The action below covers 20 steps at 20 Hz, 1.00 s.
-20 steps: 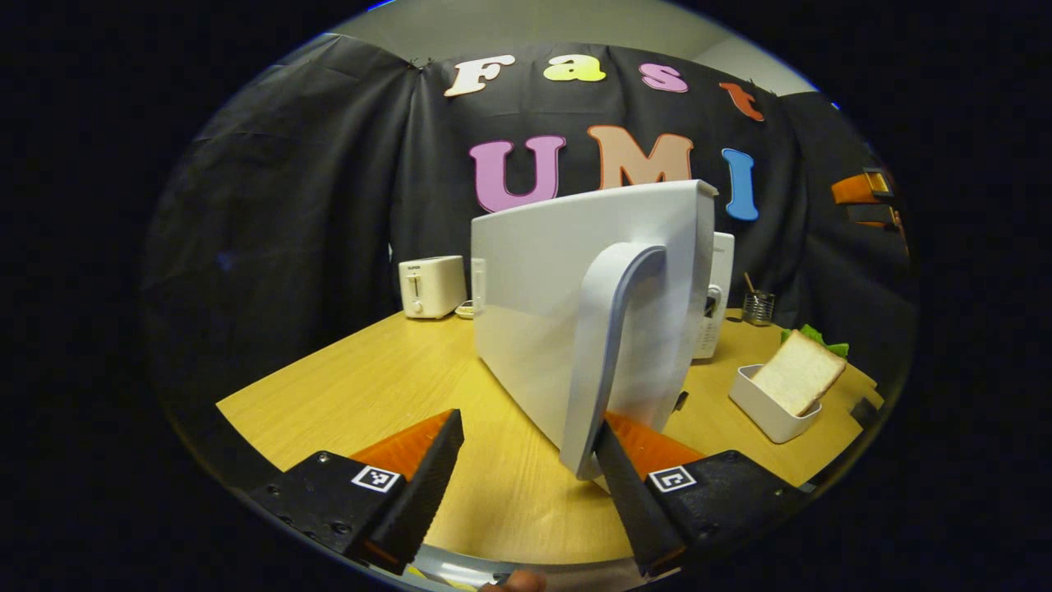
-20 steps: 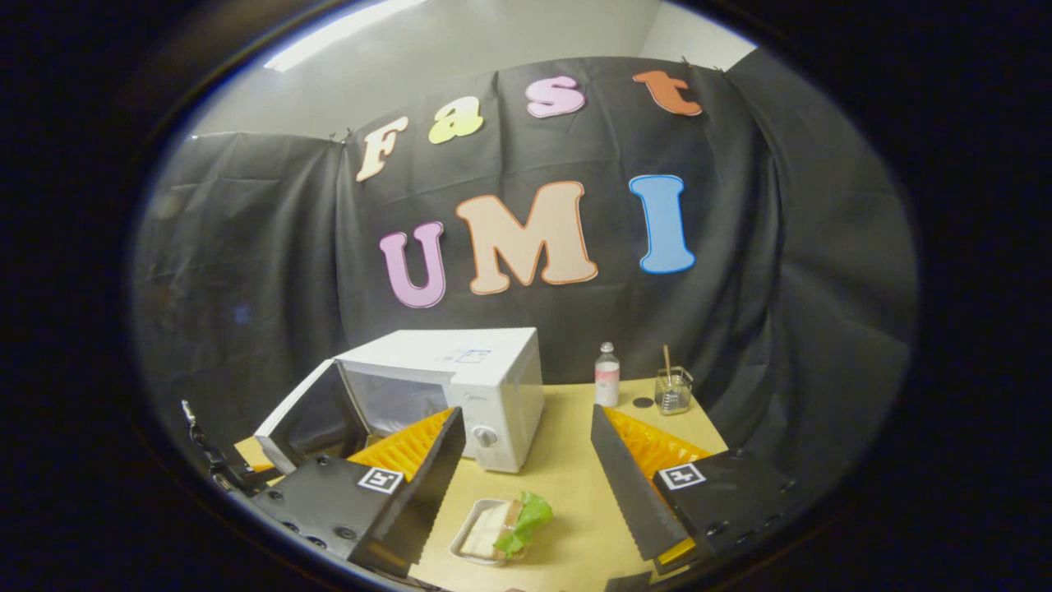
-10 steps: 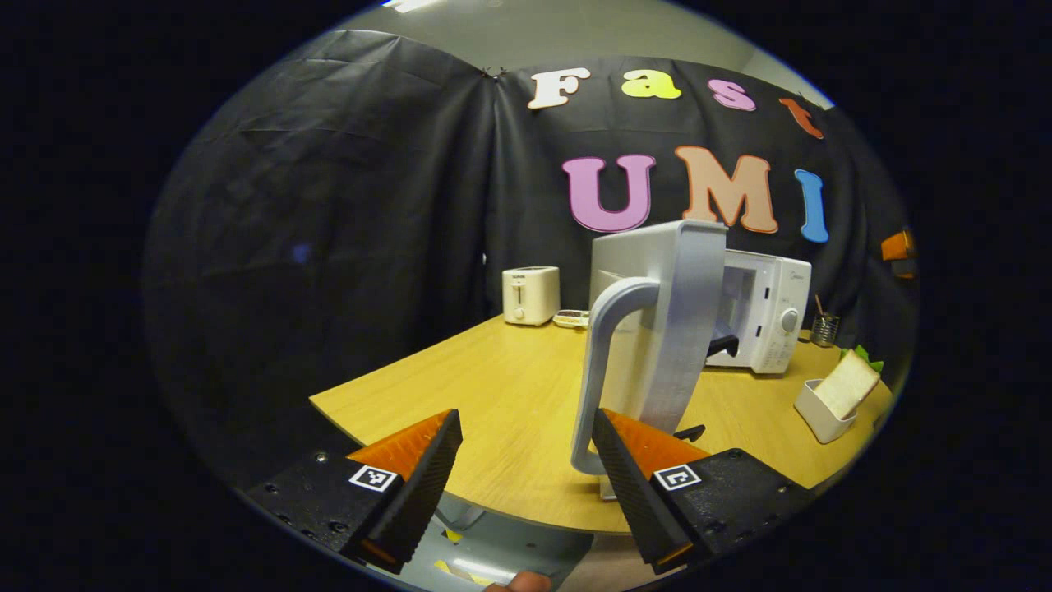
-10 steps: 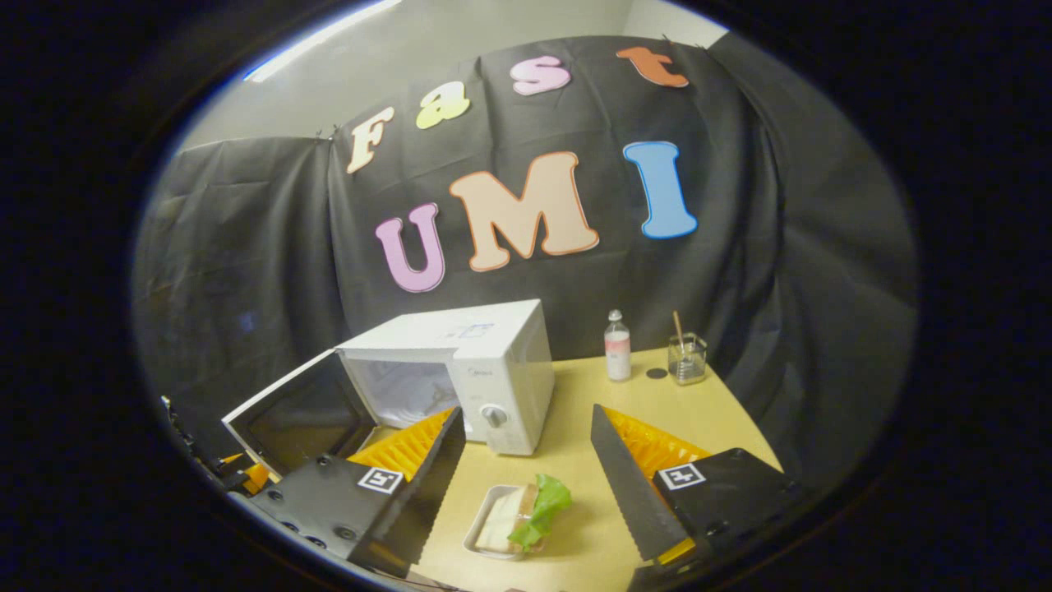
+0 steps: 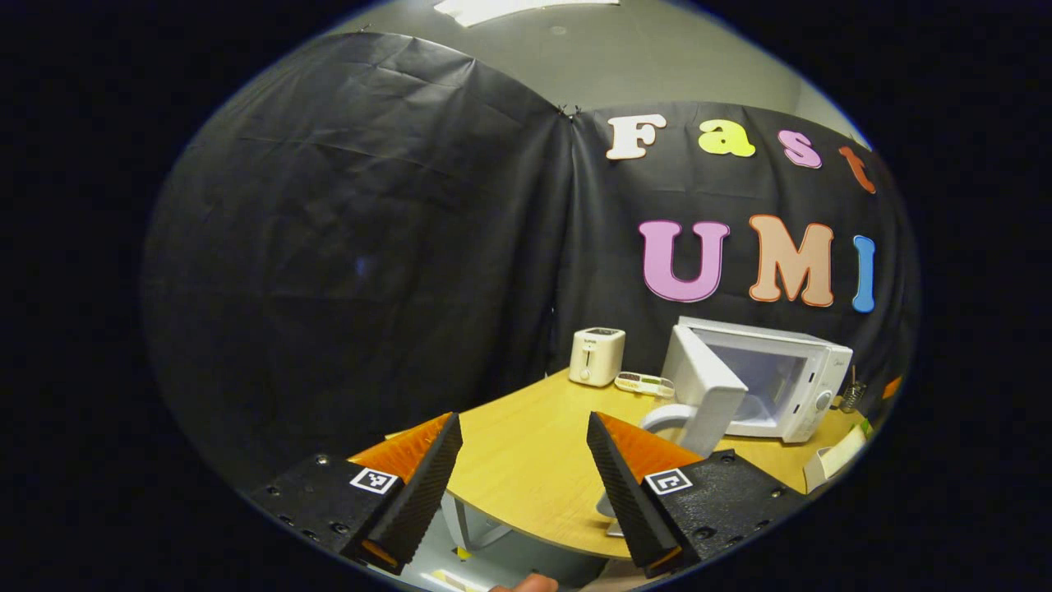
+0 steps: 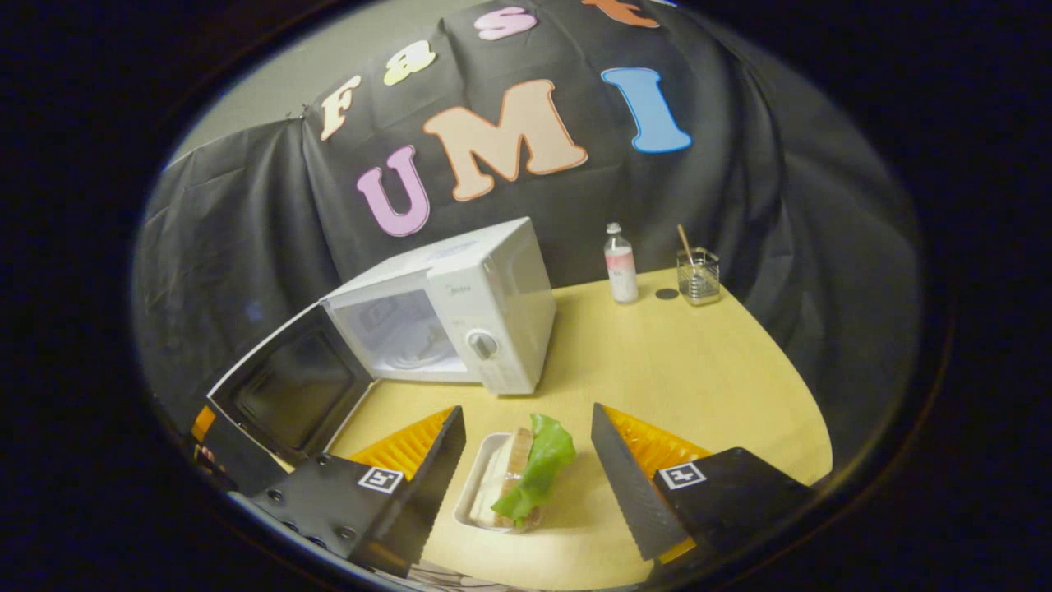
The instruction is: Open the microwave oven with the left hand, put the food in, and close the microwave oven.
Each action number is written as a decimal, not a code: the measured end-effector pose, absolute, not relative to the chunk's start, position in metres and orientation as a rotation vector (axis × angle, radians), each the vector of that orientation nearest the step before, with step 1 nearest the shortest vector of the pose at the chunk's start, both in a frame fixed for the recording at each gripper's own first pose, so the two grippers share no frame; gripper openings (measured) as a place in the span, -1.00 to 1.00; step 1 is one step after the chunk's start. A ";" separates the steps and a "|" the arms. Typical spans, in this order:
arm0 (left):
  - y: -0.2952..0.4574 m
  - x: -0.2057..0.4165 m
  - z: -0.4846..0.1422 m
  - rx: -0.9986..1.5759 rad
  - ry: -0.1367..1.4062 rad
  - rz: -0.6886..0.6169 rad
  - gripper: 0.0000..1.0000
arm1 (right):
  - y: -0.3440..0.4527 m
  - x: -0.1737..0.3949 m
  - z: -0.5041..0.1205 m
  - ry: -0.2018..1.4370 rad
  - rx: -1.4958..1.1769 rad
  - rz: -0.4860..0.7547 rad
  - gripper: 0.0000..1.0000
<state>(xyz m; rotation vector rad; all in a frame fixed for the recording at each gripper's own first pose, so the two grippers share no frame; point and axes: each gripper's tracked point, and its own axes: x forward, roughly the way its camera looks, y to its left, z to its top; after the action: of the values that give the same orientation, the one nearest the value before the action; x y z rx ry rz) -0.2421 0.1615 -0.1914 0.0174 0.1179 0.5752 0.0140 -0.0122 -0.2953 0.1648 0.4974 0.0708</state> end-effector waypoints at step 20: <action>0.121 -0.152 -0.098 -0.009 0.000 0.381 0.85 | 0.013 0.001 -0.390 0.816 0.250 0.177 0.66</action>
<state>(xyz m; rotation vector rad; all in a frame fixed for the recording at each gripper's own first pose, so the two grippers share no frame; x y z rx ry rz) -0.1523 0.1207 -0.0981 -0.0087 0.0003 0.3813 0.0009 0.0127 -0.3899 0.2505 0.8159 0.1769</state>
